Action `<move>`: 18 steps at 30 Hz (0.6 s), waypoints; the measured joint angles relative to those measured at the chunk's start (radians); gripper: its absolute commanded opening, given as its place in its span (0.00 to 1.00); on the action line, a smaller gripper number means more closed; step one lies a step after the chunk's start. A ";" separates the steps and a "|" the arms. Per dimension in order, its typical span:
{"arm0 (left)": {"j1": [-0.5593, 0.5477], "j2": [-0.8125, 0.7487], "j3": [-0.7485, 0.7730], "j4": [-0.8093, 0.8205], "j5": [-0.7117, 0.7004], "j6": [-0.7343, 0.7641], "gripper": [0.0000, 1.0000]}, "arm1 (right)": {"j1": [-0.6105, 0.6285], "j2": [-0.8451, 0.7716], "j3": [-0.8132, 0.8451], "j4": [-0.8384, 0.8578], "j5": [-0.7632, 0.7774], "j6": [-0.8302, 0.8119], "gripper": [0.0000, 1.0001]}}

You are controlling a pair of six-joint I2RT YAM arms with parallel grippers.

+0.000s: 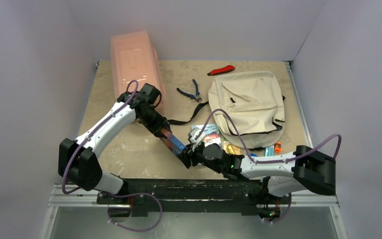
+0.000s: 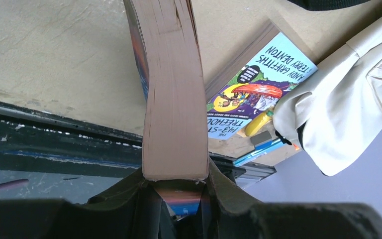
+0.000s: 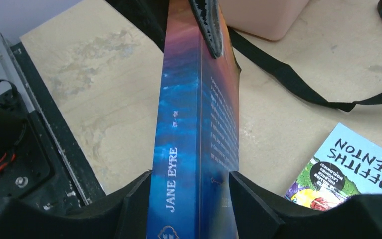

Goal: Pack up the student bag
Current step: Pick up the book from the center of the board.

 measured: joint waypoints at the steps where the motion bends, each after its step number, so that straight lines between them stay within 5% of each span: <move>1: 0.000 -0.003 0.000 -0.005 -0.007 0.002 0.00 | 0.000 0.009 0.027 -0.037 0.011 0.003 0.46; 3: 0.008 -0.013 0.000 -0.014 -0.014 0.002 0.00 | 0.001 0.018 0.068 -0.086 0.037 0.008 0.29; 5: 0.010 -0.021 0.000 -0.008 -0.019 -0.016 0.02 | 0.003 0.021 0.103 -0.143 0.059 0.000 0.01; 11: 0.013 -0.023 0.026 -0.012 -0.033 0.006 0.72 | 0.019 0.010 0.169 -0.265 0.112 -0.020 0.00; 16: 0.005 -0.135 0.130 0.044 -0.120 0.122 0.93 | -0.027 -0.121 0.168 -0.441 0.126 -0.006 0.00; 18: 0.005 -0.230 0.130 0.130 -0.158 0.211 0.94 | -0.101 -0.195 0.172 -0.493 0.089 0.020 0.00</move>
